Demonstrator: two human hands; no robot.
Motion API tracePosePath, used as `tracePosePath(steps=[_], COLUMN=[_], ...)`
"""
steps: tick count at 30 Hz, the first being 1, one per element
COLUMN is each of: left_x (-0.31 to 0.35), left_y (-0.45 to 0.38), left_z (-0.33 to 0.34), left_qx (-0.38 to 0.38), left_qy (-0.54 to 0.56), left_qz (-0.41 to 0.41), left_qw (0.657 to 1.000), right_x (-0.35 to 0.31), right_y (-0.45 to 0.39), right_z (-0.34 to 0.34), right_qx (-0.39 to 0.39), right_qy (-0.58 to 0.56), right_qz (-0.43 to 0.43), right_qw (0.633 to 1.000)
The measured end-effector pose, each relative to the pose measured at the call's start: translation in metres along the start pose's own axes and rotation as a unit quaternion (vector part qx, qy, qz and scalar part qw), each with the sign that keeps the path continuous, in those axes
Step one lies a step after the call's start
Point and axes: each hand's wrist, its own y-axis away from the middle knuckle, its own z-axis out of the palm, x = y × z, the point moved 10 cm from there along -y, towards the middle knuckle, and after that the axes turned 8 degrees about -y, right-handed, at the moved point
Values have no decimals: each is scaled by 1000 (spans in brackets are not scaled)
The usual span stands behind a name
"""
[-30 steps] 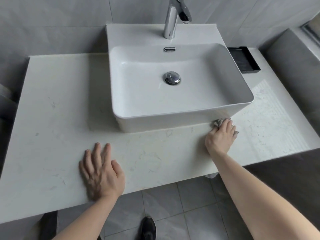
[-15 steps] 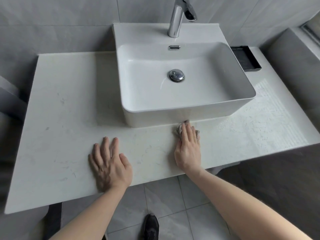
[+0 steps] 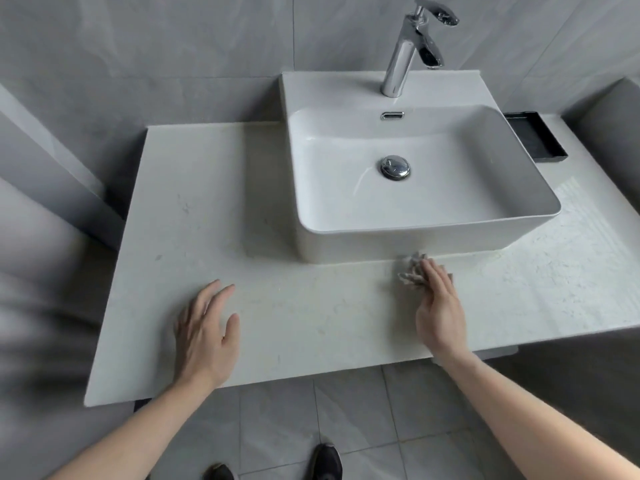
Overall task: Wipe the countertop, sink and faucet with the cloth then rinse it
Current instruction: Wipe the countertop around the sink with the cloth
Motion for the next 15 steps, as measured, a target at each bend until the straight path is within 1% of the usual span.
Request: tracePosePath(steps=[1,3,5,7,8,11,13,15], left_x=[-24,-73,-117,-154,-167,-197,-202,-200], left_y=[-7,-20,-29,-34,-34,-26,-22,-23], left_z=[-12,-36,-55,-61,-58,-31,-23,-23], left_qx=[10,32,53,50,35,-47,-56,-50], left_qy=[-8,-16,-11,0,9,51,59,63], left_qz=[-19,-77,-143,-192,-210,-272,-286,-289], left_qw=[1000,996,988,980,977,960,955,954], right_x=[19,50,63,58,50,10,-20,-52], right_y=[-14,-31,-32,-27,-23,-8,8,28], right_z=[-14,-30,-29,-15,-7,33,60,90], right_qx=[22,36,39,47,52,48,38,9], right_qy=[21,70,115,130,129,117,102,92], right_qz=[46,115,144,154,153,123,102,54], right_qw=[998,990,982,978,978,984,989,994])
